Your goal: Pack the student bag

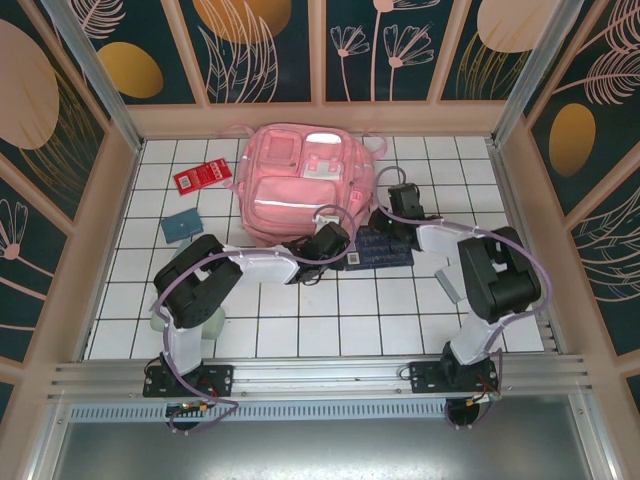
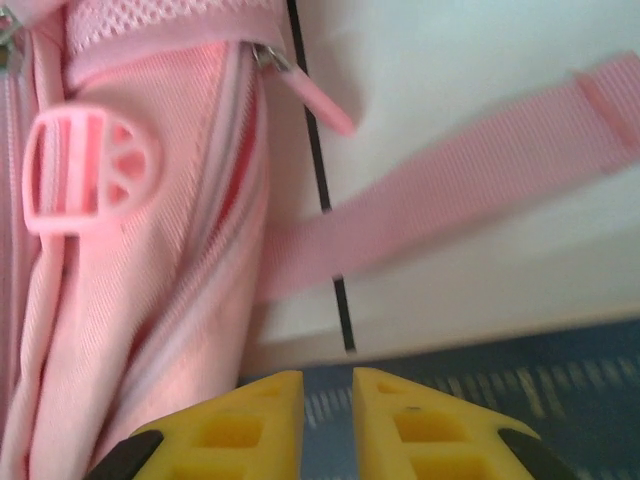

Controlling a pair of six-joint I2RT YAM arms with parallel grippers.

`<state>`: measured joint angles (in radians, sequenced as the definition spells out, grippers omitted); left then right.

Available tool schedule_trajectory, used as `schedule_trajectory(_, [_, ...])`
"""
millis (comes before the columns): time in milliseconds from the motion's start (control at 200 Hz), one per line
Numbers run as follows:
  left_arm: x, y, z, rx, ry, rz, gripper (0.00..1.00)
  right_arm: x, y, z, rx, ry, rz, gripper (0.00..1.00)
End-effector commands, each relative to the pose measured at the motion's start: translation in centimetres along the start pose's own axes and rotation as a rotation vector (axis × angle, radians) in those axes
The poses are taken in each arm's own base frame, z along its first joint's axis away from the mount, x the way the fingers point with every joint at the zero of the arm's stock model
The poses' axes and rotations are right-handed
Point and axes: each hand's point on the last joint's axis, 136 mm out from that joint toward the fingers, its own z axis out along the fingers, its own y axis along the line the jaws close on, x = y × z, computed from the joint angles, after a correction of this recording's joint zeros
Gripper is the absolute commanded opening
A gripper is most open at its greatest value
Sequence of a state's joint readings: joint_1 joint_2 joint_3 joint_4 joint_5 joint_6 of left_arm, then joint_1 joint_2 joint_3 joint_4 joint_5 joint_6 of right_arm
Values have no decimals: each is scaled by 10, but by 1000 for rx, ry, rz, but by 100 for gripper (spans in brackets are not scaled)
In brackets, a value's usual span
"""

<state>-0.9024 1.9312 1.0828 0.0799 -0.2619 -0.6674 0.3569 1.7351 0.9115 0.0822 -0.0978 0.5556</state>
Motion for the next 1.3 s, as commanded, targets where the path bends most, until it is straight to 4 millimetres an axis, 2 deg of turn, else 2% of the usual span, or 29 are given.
schedule_trajectory(0, [-14,4,0,-28,-29,-13,14,-14,6,14,7,-10,-25,21])
schedule_trajectory(105, [-19,2,-5,-17,-40,-19,15,-15,8,28,7,14,-30,21])
schedule_trajectory(230, [-24,0,-9,-11,-52,-25,15,-4,7,39,-5,54,-23,20])
schedule_trajectory(455, [-26,-2,-9,-3,-54,-27,15,19,9,38,-25,106,-50,20])
schedule_trajectory(646, [-30,-5,-13,5,-63,-26,15,39,7,20,-50,139,-84,17])
schedule_trajectory(746, [-33,-14,-15,51,-63,-20,18,32,3,6,-16,91,-99,20])
schedule_trajectory(871, [-39,-28,-17,105,-65,-5,19,20,13,-22,-44,27,-91,25])
schedule_trajectory(981, [-48,-38,-18,135,-80,7,18,24,16,-44,-66,3,-73,23])
schedule_trajectory(1056, [-54,-44,-16,146,-90,13,17,40,10,-56,-70,4,-54,17])
schedule_trajectory(1296, [-69,-64,1,173,-104,27,13,99,-6,-85,-76,43,-13,10])
